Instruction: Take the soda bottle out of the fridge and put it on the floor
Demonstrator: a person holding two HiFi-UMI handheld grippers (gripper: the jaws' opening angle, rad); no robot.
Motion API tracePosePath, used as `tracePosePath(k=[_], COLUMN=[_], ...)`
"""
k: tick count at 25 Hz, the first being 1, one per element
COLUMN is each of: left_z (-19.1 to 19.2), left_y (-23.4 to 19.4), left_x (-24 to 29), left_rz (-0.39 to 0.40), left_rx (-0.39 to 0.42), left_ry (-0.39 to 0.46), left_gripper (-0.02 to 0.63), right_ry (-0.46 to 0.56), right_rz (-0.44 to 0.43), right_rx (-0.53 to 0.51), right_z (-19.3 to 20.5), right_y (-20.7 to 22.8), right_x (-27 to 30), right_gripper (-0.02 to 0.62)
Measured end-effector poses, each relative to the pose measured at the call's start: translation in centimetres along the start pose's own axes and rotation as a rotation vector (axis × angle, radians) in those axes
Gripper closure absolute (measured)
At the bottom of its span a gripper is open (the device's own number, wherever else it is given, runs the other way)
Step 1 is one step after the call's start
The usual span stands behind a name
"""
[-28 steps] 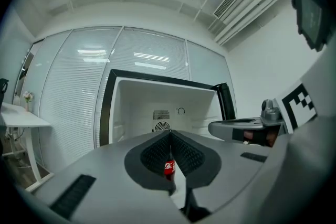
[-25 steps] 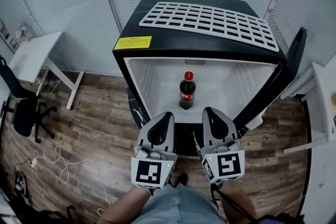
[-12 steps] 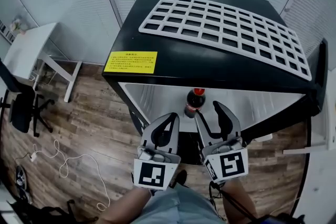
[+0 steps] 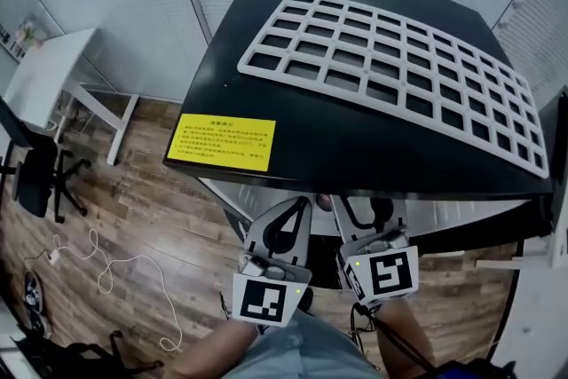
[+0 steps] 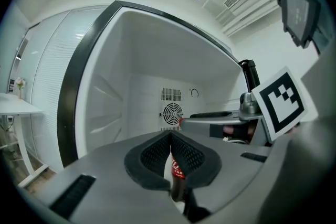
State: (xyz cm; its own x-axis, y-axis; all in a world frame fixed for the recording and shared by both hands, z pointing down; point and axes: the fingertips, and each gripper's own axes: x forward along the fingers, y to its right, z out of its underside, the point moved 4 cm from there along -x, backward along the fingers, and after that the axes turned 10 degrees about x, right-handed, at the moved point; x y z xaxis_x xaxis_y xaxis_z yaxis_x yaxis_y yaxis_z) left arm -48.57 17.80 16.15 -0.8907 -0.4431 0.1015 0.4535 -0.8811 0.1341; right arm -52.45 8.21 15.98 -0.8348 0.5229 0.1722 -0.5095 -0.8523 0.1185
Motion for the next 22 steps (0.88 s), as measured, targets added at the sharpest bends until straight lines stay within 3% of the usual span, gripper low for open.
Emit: tracePosePath(k=[14, 22], left_z=[-0.6, 0.9], left_y=[0.4, -1.1], left_x=[1.2, 0.8], left_rz=[0.019, 0.016], left_rx=[0.013, 0.003], left_ry=[-0.011, -0.016], left_gripper=[0.589, 0.589], right_ry=[-0.041, -0.069], right_rz=[-0.022, -0.013], right_rx=[-0.043, -0.057], right_z=[-1.1, 0.4], right_y=[0.7, -0.3], right_x=[2.7, 4.5], right_gripper=[0.402, 0.436])
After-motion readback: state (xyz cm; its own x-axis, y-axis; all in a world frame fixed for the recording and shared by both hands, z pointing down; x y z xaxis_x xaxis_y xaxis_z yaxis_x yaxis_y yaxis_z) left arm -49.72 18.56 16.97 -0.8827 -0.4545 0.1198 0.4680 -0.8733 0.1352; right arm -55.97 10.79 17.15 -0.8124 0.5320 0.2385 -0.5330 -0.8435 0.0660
